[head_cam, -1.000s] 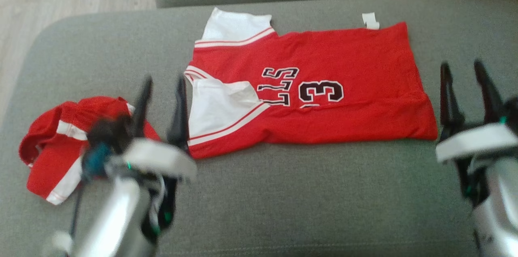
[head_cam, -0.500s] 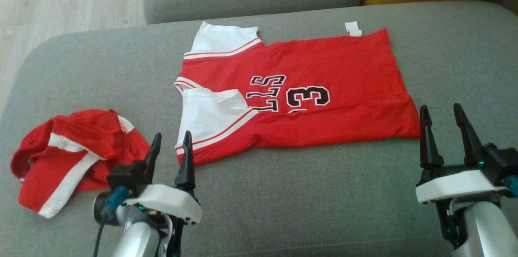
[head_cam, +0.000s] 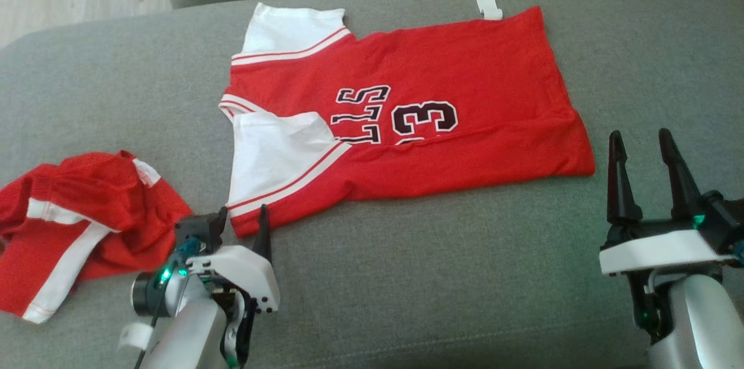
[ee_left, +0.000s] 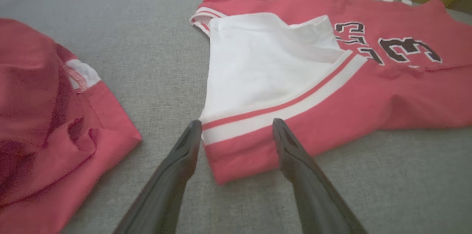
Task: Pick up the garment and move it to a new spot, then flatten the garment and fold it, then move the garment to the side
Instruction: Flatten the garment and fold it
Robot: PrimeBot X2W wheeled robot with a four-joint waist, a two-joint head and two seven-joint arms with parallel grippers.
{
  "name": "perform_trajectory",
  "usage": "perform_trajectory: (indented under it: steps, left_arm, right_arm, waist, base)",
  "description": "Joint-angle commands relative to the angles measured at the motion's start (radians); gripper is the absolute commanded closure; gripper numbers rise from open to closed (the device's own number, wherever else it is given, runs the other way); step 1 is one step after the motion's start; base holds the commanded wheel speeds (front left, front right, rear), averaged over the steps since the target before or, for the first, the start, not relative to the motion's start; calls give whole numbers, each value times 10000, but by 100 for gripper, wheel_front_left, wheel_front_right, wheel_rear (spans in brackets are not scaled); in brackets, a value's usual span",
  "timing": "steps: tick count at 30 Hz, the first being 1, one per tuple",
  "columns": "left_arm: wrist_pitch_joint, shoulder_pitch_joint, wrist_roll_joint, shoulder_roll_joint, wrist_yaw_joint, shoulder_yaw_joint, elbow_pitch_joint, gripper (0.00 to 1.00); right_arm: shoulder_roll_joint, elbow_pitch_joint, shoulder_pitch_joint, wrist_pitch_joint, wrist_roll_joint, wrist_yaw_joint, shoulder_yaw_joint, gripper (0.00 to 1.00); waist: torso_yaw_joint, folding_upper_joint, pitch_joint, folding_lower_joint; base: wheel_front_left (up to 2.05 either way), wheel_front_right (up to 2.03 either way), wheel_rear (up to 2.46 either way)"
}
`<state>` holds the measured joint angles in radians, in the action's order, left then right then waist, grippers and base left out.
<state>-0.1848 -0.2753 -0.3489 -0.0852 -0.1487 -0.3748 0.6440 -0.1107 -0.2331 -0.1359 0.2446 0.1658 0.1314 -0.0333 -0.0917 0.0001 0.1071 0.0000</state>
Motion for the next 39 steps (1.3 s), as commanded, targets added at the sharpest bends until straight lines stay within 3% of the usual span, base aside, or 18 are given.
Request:
perform_trajectory:
  steps: [1,9,10,11,19,28,39]
  left_arm:
    - [48,-543,99,-120,-22,307,-28,0]
    - [717,-1193,389,-262,-57,-68,1215,0]
    - [789,-1238,369,-250,32,-114,1315,12]
    - [814,-1280,347,-239,96,-143,1388,100]
    - [-489,-1683,550,-258,117,-204,639,100]
    - [-748,-1651,958,-242,174,-484,-947,100]
    - [-760,-1607,1184,-265,197,-842,-1558,100]
  right_arm:
    - [-51,407,-417,-38,-59,-7,202,0]
    - [-16,420,-504,-38,-76,-7,170,0]
    - [-11,390,-515,-71,-97,-7,151,0]
    - [-3,340,-528,-138,-122,-7,121,0]
    - [286,-817,-892,-1822,-423,-7,-947,0]
    - [578,-2407,-1981,-3244,-419,-7,-2293,0]
    - [603,-4288,-3221,-3734,-406,-7,-2495,0]
  waist:
    - [-75,-1,101,0]
    - [-168,-1,320,0]
    - [-164,-1,332,0]
    - [-153,-1,341,0]
    - [213,-1,350,0]
    - [737,-1,537,0]
    - [1153,-1,1047,0]
  base:
    - [0,0,0]
    - [0,0,0]
    - [0,0,0]
    - [0,0,0]
    - [0,0,0]
    - [0,0,0]
    - [0,0,0]
